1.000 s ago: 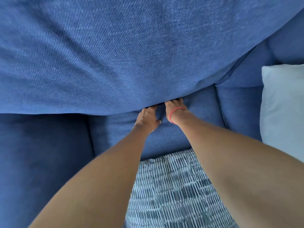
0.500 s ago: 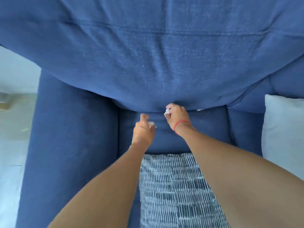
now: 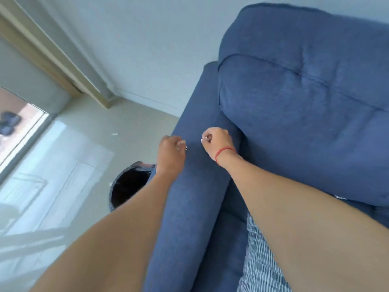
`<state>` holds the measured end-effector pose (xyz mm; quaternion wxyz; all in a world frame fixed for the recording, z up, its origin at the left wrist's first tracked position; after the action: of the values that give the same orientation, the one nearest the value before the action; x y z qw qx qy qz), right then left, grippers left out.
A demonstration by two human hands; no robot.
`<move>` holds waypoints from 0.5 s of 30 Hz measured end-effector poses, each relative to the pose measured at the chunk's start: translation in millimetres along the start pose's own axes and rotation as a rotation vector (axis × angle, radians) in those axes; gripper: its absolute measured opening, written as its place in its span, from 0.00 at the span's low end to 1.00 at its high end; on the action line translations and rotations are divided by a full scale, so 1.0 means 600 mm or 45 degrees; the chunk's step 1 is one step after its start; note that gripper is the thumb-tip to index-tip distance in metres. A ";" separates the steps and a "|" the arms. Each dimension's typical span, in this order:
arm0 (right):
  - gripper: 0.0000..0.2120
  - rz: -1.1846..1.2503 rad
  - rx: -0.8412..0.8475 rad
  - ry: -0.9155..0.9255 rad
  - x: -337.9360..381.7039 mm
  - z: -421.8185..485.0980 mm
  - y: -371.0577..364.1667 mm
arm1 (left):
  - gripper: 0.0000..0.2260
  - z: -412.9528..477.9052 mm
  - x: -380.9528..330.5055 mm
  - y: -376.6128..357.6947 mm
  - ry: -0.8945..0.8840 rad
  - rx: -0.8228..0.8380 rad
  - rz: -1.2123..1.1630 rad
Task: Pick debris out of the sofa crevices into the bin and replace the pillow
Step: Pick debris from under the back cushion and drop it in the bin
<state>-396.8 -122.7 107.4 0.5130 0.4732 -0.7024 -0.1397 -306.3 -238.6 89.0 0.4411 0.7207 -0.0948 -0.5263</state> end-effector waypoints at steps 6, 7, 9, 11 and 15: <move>0.06 -0.041 0.267 0.138 0.128 -0.020 -0.158 | 0.07 -0.052 0.182 0.137 0.366 -0.212 0.049; 0.06 -0.039 0.296 0.149 0.144 -0.023 -0.179 | 0.06 -0.058 0.203 0.153 0.414 -0.252 0.059; 0.07 -0.065 0.354 0.176 0.172 -0.028 -0.214 | 0.07 -0.065 0.232 0.178 0.483 -0.306 0.079; 0.10 -0.187 0.501 0.188 0.194 -0.036 -0.243 | 0.11 -0.068 0.253 0.190 0.547 -0.244 0.082; 0.19 -0.521 0.731 0.213 0.204 -0.047 -0.261 | 0.08 -0.071 0.274 0.195 0.693 0.103 0.176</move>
<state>-294.2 -293.7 84.8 0.3763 0.7386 -0.5594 0.0025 -161.8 -384.1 66.7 0.4561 0.8443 -0.0427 -0.2780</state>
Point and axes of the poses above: each hand's wrist, its own z-axis towards the middle knuckle, its own y-axis out of the back of the hand, x = y × z, the point moved 1 cm from there along z, towards the middle knuckle, and after that the axes turned 10 degrees about -y, right-handed, at the moved point
